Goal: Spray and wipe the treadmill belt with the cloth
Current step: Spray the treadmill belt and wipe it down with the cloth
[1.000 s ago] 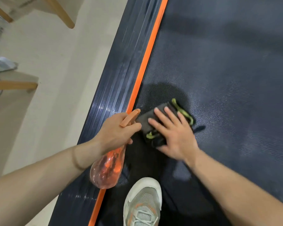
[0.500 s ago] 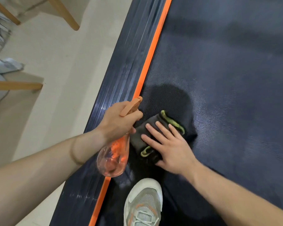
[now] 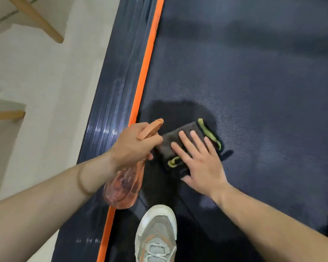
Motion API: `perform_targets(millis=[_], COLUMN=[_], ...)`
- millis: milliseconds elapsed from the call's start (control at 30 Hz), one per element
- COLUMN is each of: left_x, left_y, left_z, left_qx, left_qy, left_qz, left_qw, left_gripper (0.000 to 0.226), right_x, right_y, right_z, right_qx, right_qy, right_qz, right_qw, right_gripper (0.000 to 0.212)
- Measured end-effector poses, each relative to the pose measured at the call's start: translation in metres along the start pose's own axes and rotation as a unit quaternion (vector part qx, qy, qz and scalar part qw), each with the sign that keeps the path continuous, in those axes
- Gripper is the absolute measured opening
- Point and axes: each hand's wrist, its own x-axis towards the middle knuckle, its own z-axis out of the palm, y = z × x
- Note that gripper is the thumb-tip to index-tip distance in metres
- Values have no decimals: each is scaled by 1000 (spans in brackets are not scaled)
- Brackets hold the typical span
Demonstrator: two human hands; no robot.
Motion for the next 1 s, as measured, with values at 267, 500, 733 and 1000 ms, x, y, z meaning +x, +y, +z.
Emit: perform_targets(millis=[267, 500, 733, 1000], left_x=[47, 32, -50, -115], left_y=[58, 101, 91, 73], left_z=[64, 105, 130, 162], left_qx=[114, 178, 195, 197], left_qy=[-149, -128, -164, -202], left_qz=[38, 62, 10, -31], left_qw=[982, 974, 967, 959], left_gripper=[26, 21, 53, 49], right_x=[-92, -87, -150, -272], right_y=[77, 54, 39, 4], right_z=[-7, -18, -36, -44], right_qx=[-28, 39, 73, 189], right_qy=[-46, -63, -145, -208], right_qz=[189, 286, 326, 470], right_qw=[981, 955, 931, 837], right_gripper=[103, 100, 91, 91])
